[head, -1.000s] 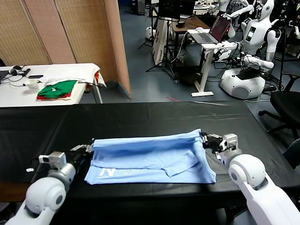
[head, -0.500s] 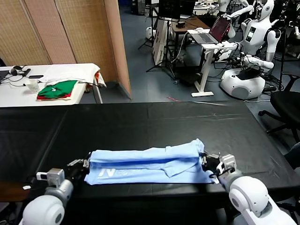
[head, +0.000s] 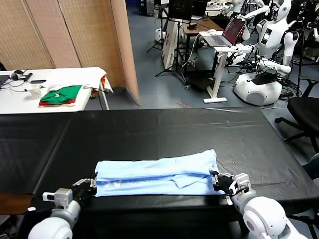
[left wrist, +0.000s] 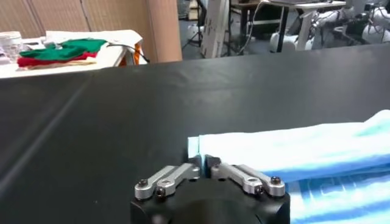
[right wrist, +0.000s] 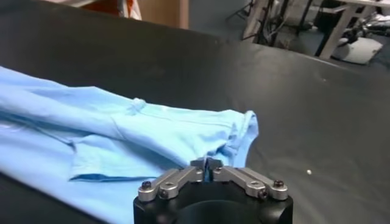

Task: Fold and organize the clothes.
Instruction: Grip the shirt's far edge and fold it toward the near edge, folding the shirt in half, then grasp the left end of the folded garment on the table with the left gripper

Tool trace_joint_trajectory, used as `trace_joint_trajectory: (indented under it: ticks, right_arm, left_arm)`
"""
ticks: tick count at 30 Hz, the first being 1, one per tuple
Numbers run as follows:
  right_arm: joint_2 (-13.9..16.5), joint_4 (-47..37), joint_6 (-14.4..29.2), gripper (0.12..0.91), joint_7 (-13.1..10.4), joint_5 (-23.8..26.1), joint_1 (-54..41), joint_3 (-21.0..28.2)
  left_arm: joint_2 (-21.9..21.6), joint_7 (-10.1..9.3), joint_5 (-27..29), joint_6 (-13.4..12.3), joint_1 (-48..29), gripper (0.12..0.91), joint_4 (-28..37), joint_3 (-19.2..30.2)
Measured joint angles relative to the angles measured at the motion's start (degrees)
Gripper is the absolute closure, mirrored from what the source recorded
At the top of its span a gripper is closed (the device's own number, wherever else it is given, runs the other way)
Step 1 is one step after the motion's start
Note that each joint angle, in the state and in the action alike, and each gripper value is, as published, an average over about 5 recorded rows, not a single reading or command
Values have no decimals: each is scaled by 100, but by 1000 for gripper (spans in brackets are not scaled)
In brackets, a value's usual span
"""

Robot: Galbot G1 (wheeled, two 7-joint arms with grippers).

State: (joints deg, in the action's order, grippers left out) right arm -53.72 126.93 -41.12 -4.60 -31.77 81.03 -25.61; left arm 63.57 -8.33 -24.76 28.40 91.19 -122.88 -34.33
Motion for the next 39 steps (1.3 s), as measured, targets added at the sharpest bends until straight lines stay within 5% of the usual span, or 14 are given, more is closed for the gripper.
trace_joint_trajectory:
  ticks: [5,10,30,33,39]
  right_arm:
    - [-146,-15,499,152,-143,-170,-95,-170]
    - [-391,-427,861,120,-294,-23,-462,-148]
    - [-1032,-2199,936,126,-448,127,-1555,256]
    - [-1069,-2333,935,205,-448,140,-1586,269]
    - [-1125,-2439,950,559,-428,191,-1582,277]
  left_arm:
    - [69,-13,72,-85,-16,326,-110,-24]
    - [125,-80,36,-178,-227,136,-41,38]
    - [231,27,-25,-245,-1157,125,1138,437]
    - [231,27,-34,-232,-1149,150,1142,449]
    - [228,35,-66,-203,-1118,326,1083,472]
